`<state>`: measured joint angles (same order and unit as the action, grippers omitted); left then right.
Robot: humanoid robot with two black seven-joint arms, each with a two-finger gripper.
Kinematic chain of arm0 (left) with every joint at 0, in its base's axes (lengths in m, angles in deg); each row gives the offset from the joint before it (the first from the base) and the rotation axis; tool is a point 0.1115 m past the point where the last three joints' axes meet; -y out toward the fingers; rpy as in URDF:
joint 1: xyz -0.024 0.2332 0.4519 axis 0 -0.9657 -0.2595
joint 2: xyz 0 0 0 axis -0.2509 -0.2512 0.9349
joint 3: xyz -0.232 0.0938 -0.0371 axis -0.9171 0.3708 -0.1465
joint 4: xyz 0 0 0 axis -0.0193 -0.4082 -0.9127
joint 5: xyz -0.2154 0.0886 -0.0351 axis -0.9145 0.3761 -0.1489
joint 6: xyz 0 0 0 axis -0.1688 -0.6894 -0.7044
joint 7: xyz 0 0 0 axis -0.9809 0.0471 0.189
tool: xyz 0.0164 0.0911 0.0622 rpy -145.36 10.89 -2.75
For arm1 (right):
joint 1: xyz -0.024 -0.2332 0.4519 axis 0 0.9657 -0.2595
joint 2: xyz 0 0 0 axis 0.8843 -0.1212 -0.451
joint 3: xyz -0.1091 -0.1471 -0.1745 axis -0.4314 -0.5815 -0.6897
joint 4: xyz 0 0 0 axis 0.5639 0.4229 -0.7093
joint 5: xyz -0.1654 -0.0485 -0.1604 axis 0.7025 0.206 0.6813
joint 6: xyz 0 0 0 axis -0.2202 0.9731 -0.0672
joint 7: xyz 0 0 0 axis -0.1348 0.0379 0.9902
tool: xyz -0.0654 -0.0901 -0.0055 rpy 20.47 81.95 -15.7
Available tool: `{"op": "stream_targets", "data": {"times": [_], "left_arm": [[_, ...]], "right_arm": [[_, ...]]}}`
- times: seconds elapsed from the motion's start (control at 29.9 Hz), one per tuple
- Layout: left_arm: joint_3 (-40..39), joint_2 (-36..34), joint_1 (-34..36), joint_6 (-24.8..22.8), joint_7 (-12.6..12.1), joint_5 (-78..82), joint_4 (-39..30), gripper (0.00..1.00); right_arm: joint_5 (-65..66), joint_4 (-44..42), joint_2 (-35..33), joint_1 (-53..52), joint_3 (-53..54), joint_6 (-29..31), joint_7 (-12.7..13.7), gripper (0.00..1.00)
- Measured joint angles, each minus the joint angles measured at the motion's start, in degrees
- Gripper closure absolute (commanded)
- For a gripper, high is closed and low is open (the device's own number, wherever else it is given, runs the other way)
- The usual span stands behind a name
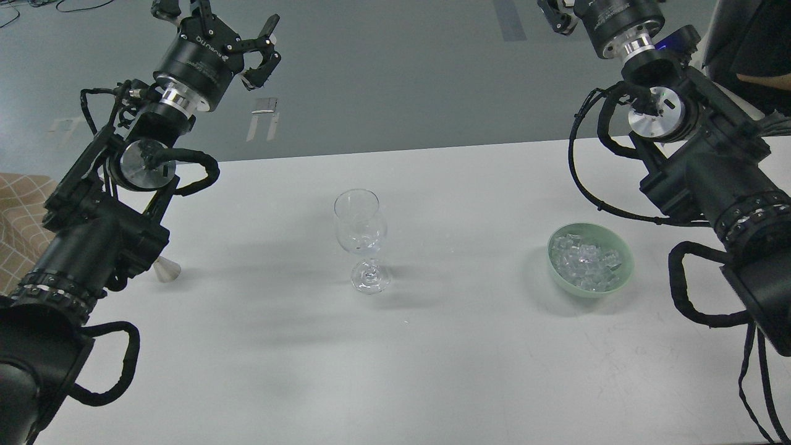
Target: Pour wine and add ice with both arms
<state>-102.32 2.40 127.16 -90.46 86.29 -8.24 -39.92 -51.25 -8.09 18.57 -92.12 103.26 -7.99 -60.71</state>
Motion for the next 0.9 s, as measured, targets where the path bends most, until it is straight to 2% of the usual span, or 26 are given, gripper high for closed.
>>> {"op": "stream_targets", "data": {"times": [0.37,0.57,0.7,0.9], "left_arm": [[0.16,-3.36,-2.38,1.14,0.34,0.43,-6.18,0.02],[0.17,-6.05,-2.65,0.84,0.36,0.22,-6.80,0.02],[0.17,-7.99,-4.43,0.90,-0.16,-0.42,-8.35,0.02],[-1.32,-12.78,-9.60,2.47,-1.63,-2.32,-15.57,0.02]], "right_arm": [[0.07,0.04,0.19,-0.05,-0.09,0.00,0.00,0.00],[0.08,0.14,0.21,-0.05,-0.17,0.00,0.00,0.00],[0.08,0.24,0.25,0.11,-0.18,0.00,0.06,0.00],[0.08,0.30,0.19,0.12,-0.18,0.00,0.10,0.00]]}}
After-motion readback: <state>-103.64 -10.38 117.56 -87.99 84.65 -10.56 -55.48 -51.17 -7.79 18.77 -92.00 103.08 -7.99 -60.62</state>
